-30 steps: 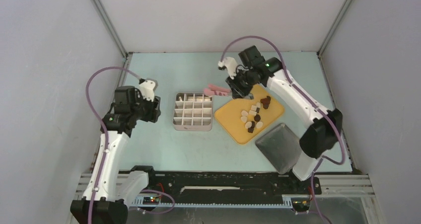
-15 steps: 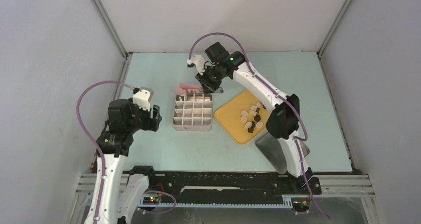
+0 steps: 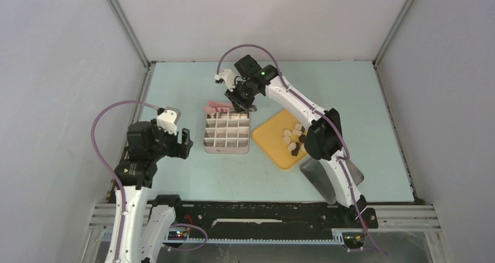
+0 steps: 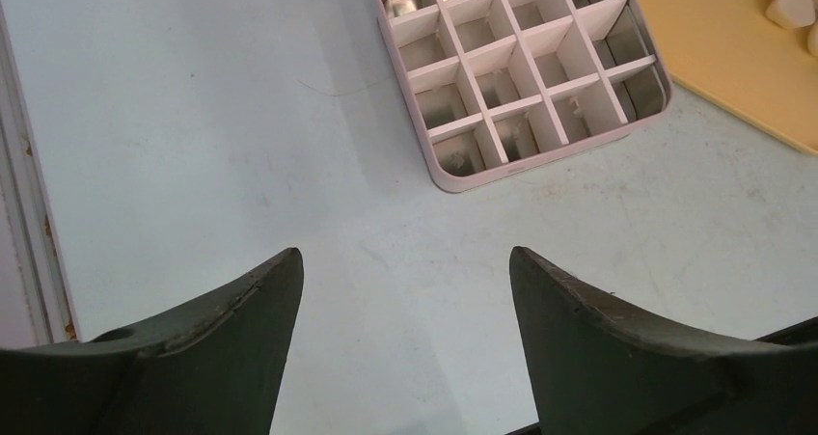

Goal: Pack the chocolate

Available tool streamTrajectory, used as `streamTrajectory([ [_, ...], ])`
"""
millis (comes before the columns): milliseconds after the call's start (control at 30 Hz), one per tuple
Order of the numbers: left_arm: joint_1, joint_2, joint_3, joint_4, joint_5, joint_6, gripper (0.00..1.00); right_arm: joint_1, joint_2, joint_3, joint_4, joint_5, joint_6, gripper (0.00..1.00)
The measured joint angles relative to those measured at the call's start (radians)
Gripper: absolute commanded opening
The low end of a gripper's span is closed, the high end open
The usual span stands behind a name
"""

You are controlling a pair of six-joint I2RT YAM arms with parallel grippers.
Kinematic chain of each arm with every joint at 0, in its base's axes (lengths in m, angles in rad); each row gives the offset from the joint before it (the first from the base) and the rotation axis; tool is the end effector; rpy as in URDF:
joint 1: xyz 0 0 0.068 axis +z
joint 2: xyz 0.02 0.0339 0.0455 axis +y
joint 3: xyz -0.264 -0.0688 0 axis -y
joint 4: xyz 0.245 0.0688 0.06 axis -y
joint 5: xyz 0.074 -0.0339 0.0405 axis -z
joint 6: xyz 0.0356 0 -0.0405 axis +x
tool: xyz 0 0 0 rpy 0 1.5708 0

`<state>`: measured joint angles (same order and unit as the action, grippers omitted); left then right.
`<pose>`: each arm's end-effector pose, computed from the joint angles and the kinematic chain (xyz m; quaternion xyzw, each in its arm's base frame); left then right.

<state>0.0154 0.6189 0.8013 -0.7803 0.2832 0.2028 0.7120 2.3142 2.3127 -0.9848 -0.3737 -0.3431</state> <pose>0.1246 -0.0080 0.3092 0.1476 0.8651 -0.0736 0.4736 0.3722 0.3384 0.2781 -0.5199 0.7861 0.2268 0.2457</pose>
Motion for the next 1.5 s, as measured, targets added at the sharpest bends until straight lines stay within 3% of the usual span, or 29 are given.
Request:
streamTrajectory([
  [167, 0.000, 0.001, 0.000, 0.000, 0.012, 0.000, 0.82, 0.007, 0.019, 0.003, 0.024, 0.022, 0.008, 0.33],
  [600, 0.000, 0.016, 0.000, 0.010, 0.039, 0.001, 0.82, 0.010, -0.037, -0.042, 0.029, 0.039, 0.010, 0.26],
  [800, 0.000, 0.049, 0.000, 0.024, 0.066, 0.000, 0.82, -0.029, -0.389, -0.391, 0.030, 0.067, -0.014, 0.26],
  [1033, 0.001, 0.109, 0.000, 0.037, 0.117, -0.002, 0.82, -0.198, -0.796, -0.815, 0.043, 0.127, -0.047, 0.27],
  [1267, 0.001, 0.151, 0.000, 0.037, 0.143, -0.002, 0.82, -0.299, -0.846, -1.038, -0.001, 0.146, -0.052, 0.30],
  [1500, 0.001, 0.154, 0.000, 0.037, 0.148, -0.002, 0.82, -0.303, -0.865, -1.093, -0.031, 0.154, -0.054, 0.35],
])
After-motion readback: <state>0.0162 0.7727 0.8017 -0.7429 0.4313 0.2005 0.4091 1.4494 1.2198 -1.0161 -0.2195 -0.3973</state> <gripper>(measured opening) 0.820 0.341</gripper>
